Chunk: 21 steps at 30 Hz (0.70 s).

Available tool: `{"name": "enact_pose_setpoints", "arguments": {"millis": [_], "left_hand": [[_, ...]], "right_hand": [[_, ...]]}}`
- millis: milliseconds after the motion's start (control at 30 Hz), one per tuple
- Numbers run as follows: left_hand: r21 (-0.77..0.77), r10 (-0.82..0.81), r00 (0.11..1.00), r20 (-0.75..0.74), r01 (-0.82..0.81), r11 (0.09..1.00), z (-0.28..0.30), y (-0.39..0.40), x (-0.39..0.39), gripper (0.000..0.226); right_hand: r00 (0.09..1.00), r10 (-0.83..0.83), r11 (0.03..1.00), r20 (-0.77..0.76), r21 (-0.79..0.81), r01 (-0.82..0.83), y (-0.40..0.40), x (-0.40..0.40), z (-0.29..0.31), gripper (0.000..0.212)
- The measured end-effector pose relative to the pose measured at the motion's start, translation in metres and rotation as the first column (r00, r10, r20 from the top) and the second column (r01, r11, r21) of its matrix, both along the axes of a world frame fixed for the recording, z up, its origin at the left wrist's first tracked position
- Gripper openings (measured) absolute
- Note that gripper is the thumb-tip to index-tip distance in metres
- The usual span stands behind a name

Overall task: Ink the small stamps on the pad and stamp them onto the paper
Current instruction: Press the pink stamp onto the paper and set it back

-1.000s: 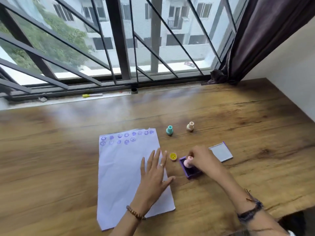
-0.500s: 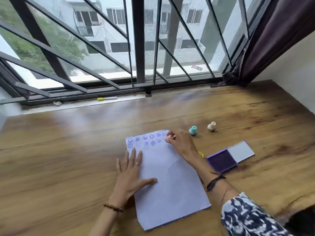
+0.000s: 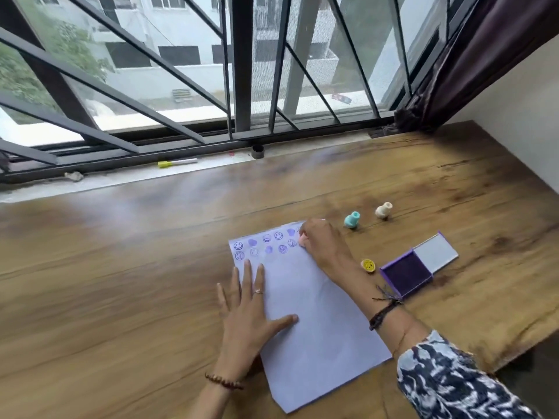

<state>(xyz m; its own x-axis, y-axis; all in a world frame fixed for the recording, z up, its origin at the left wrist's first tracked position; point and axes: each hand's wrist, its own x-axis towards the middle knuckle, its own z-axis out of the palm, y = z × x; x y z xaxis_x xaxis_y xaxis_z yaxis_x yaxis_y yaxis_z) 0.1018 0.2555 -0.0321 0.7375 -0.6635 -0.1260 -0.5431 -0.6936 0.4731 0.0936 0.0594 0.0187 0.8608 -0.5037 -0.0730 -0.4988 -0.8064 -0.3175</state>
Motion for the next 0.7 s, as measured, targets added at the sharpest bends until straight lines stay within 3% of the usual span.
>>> {"name": "enact_pose_setpoints", "arguments": {"millis": [100,233,367,467,500,600,700], "left_hand": [[-0.014,0.012,1.000,0.003,-0.012,1.000,-0.001,-0.001,-0.001,0.111],[-0.006,0.033,0.999,-0.016,-0.033,0.999,0.004,-0.002,-0.001,0.111],[0.043,0.031,0.999,-0.028,-0.030,0.999,0.008,-0.001,-0.001,0.121],[0.008,0.036,0.999,-0.030,-0.036,0.999,0.010,-0.002,-0.002,0.124],[0.009,0.030,0.999,-0.034,-0.029,1.000,0.009,-0.002,-0.001,0.124],[0.019,0.027,0.996,-0.081,-0.025,0.999,0.007,0.001,0.003,0.133],[0.055,0.060,0.985,-0.163,-0.051,0.997,0.012,0.000,0.004,0.147]], "right_hand": [[0.993,0.094,0.993,-0.070,-0.071,-0.099,0.000,0.004,0.004,0.017],[0.975,0.207,0.972,-0.080,-0.095,-0.214,-0.001,0.009,0.010,0.051],[0.984,0.131,0.990,-0.124,-0.029,-0.135,-0.005,0.011,0.012,0.036],[0.999,-0.039,0.967,0.035,0.254,0.029,-0.014,0.002,0.017,0.009],[0.989,-0.110,0.928,0.101,0.366,0.066,-0.016,-0.004,0.019,0.012],[0.897,-0.353,0.798,0.266,0.586,0.140,-0.030,-0.034,0.024,0.003],[0.788,-0.564,0.589,0.248,0.790,0.173,-0.049,-0.078,0.036,0.013]]}}
